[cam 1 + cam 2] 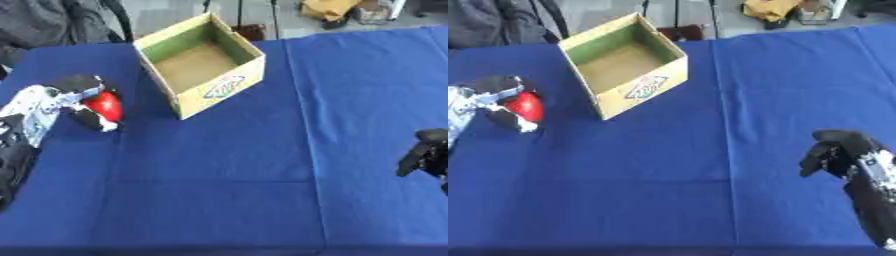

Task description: Pick up objects on the table and place them in the box.

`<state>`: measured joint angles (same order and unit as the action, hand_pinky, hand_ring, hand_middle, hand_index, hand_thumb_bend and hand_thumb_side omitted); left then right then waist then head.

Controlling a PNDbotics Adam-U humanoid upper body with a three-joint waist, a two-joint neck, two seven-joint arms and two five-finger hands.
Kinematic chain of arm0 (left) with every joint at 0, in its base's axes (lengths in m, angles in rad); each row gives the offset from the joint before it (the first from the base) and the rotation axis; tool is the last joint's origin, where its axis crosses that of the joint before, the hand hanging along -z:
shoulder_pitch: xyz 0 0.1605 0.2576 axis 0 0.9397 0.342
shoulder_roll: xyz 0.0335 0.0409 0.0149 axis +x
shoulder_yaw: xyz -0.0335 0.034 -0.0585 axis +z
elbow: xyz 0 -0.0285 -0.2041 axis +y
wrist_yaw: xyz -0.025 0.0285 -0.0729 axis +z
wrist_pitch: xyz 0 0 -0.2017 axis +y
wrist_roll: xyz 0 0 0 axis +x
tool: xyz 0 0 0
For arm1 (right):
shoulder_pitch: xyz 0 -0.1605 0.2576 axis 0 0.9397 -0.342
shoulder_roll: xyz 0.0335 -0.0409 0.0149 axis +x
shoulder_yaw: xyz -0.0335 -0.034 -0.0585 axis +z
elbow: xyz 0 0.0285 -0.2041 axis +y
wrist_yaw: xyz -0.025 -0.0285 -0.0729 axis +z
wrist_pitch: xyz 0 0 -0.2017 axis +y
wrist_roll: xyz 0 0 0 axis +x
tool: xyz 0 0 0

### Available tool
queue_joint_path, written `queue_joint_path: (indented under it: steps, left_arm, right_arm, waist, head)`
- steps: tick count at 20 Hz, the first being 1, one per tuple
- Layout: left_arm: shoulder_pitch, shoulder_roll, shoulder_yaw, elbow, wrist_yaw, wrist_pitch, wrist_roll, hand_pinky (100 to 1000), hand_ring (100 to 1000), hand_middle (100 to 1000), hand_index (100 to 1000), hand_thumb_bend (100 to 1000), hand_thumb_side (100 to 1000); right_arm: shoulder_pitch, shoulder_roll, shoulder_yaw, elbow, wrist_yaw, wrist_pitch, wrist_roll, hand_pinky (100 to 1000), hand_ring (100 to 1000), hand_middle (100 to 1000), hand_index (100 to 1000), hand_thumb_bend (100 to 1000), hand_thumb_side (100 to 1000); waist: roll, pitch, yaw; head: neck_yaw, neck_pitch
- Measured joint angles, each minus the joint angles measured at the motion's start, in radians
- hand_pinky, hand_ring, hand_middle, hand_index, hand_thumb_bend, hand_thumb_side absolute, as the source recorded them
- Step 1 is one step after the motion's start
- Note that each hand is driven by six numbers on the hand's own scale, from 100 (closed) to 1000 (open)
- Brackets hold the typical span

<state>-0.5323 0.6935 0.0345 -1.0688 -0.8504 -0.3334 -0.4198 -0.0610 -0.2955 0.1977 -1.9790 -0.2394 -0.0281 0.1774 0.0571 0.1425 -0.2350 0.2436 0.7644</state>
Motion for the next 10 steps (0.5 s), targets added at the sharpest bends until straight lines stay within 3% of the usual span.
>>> queue_joint_path:
  steps: [10]
  left_arm:
    - [-0.122,0.028,0.008,-0.018,0.07,0.02,0.012,148,461,615,789,100,164]
  right_arm:
    - [-0.006,-0.003,0.011,0.0,0.0,0.006,0.012,488,532,511,714,100,796]
  waist:
    - [0.025,0.003,-0.053]
  head:
    - [0.022,-0.001]
